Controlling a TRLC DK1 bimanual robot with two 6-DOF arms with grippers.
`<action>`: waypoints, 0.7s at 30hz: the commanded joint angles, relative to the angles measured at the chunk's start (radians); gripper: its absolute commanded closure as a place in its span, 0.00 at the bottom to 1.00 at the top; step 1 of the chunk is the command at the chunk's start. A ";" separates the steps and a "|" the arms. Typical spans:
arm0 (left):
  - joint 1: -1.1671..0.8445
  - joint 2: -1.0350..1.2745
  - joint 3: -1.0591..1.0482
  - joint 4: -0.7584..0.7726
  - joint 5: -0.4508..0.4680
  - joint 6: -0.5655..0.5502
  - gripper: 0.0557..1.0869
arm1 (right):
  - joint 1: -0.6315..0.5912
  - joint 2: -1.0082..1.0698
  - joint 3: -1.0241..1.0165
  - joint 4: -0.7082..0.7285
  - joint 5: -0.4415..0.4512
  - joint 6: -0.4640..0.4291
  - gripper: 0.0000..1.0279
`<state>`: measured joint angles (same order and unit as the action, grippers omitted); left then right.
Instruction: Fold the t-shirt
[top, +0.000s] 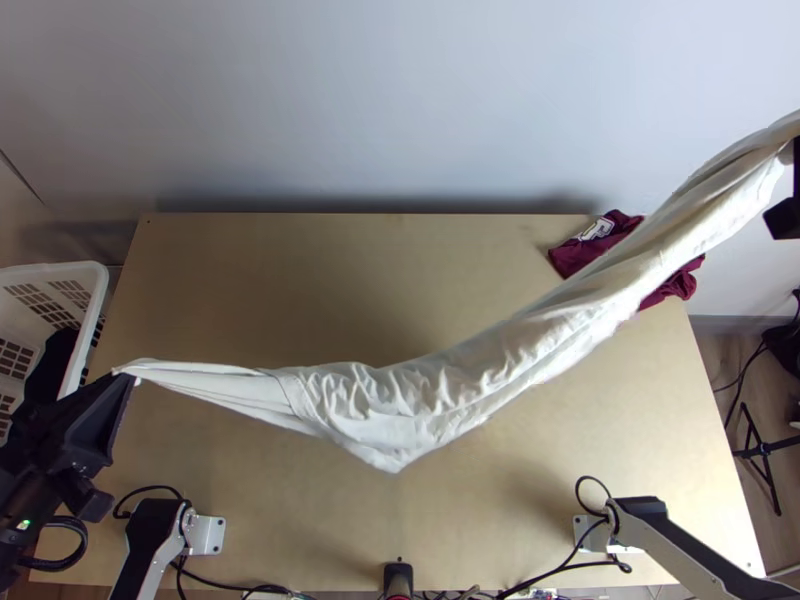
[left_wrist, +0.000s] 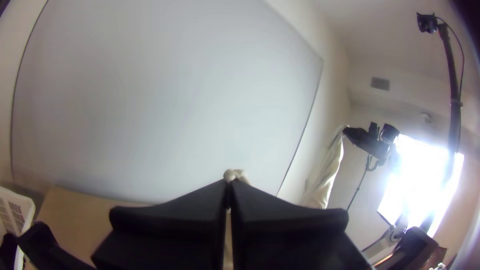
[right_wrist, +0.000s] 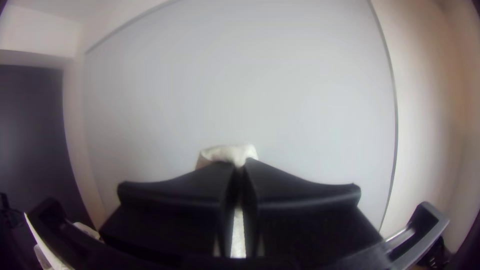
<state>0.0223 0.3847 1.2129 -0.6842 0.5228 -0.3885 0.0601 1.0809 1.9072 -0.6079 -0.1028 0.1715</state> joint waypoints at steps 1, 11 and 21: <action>0.013 0.080 0.013 0.041 -0.007 -0.050 0.96 | 0.014 0.014 0.016 -0.007 0.000 0.008 0.97; 0.154 0.388 0.020 0.216 -0.041 -0.222 0.96 | 0.026 0.039 0.007 -0.007 0.000 0.040 0.97; 0.272 0.517 -0.174 0.241 -0.044 -0.158 0.70 | 0.023 0.040 -0.004 -0.010 0.002 0.034 0.97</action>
<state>0.2489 0.8757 1.1648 -0.4847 0.4812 -0.5854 0.0834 1.1194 1.9091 -0.6155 -0.1028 0.2096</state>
